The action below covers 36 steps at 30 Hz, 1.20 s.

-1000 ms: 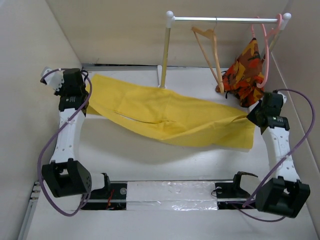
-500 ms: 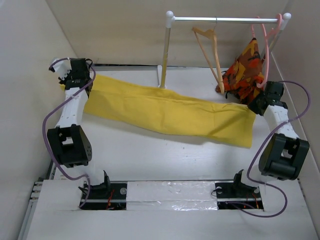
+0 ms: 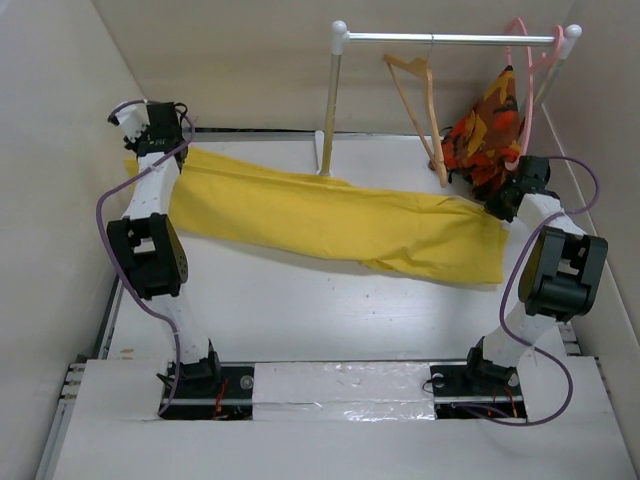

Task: Place the trousers on the hanger
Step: Fold the trousers at the center of the board.

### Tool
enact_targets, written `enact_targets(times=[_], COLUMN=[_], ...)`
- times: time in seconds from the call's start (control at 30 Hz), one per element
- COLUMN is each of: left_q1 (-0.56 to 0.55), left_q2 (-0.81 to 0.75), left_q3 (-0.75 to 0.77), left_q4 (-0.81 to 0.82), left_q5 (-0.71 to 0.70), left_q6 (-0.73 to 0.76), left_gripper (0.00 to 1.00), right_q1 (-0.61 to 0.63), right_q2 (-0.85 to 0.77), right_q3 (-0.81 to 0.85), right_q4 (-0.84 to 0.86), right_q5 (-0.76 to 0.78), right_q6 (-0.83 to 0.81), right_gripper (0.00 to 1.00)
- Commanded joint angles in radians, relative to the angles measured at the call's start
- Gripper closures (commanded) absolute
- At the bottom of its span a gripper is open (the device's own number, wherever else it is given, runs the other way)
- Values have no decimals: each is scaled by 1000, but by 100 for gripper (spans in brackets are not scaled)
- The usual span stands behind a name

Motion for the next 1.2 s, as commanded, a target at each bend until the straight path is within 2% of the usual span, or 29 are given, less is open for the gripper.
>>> enact_targets(times=[0.0, 0.47, 0.5, 0.57, 0.63, 0.67, 0.7, 0.73, 0.77, 0.87, 0.9, 0.97, 1.0, 1.1, 1.17], left_q1=[17, -64, -64, -64, -73, -73, -73, -73, -73, -73, -73, -73, -73, -50, -29], left_q2=[23, 322, 351, 375, 407, 410, 416, 411, 395, 353, 308, 252, 190, 71, 34], left_q3=[101, 417, 438, 448, 469, 469, 468, 454, 423, 373, 315, 242, 151, -11, -121], left_q4=[100, 186, 209, 245, 255, 261, 249, 252, 253, 241, 236, 232, 229, 262, 229], left_q5=[-61, -100, -100, -83, -78, -46, -17, -11, 3, 14, 21, 41, 49, 107, 190], left_q6=[72, 213, 221, 282, 301, 310, 313, 307, 302, 270, 256, 224, 183, 135, 60], left_gripper=[100, 99, 96, 83, 74, 50, 45, 43, 37, 35, 35, 38, 40, 43, 43], right_q1=[3, -15, -15, -6, -6, -6, -6, -6, -6, -17, -17, -17, -26, -26, -26], right_q2=[25, 124, 130, 142, 150, 150, 142, 138, 113, 62, 41, -31, -56, -160, -214], right_q3=[64, 52, 59, 64, 55, 47, 44, 34, 23, -29, -48, -122, -152, -283, -353], right_q4=[123, 168, 166, 163, 171, 178, 181, 183, 195, 230, 241, 281, 298, 379, 427], right_q5=[74, 76, 77, 80, 79, 76, 73, 61, 48, 11, -19, -41, -48, -93, -125], right_q6=[-10, -18, -18, -18, -17, -17, -17, -14, -12, 6, 12, 26, 34, 65, 94], right_gripper=[100, 100, 100, 100, 97, 94, 85, 76, 58, 32, 20, 13, 9, 9, 9])
